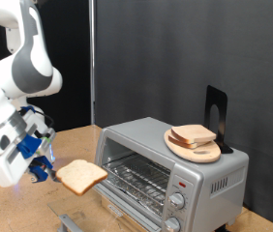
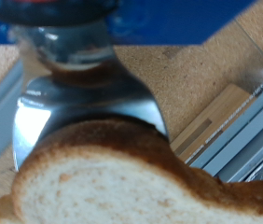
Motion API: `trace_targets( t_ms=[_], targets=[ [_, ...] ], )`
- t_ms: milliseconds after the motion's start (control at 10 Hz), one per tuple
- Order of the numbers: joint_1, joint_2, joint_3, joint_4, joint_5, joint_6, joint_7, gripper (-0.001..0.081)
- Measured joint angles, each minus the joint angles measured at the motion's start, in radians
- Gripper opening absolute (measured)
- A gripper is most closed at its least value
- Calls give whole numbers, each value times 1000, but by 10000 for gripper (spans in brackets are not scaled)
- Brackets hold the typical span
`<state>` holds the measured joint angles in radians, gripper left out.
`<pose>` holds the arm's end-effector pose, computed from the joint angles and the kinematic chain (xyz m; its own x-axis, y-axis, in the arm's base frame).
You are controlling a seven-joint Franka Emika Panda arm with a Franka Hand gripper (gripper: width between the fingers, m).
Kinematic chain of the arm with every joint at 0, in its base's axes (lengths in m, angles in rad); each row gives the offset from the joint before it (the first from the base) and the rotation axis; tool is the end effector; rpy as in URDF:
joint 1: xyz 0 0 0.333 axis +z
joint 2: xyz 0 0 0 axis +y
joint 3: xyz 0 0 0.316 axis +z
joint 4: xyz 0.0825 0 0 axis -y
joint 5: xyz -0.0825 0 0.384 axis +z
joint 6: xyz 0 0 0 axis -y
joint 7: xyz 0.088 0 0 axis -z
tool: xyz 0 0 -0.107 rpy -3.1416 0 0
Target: Make a piece of toast with the oven
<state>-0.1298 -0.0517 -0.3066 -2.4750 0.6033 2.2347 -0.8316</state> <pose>0.4164 -0.1746 0.2991 0.9931 -0.0529 0.1050 0.0008 -0.8897 -0.4565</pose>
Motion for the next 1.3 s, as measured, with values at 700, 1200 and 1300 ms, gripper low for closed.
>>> trace_targets(
  t_ms=[700,1200,1300],
  targets=[
    [33,177,95,167,42,15,-28,395],
    [77,186,158,158,34,74,-28,395],
    [89,185,170,145,32,99,-28,395]
  ],
)
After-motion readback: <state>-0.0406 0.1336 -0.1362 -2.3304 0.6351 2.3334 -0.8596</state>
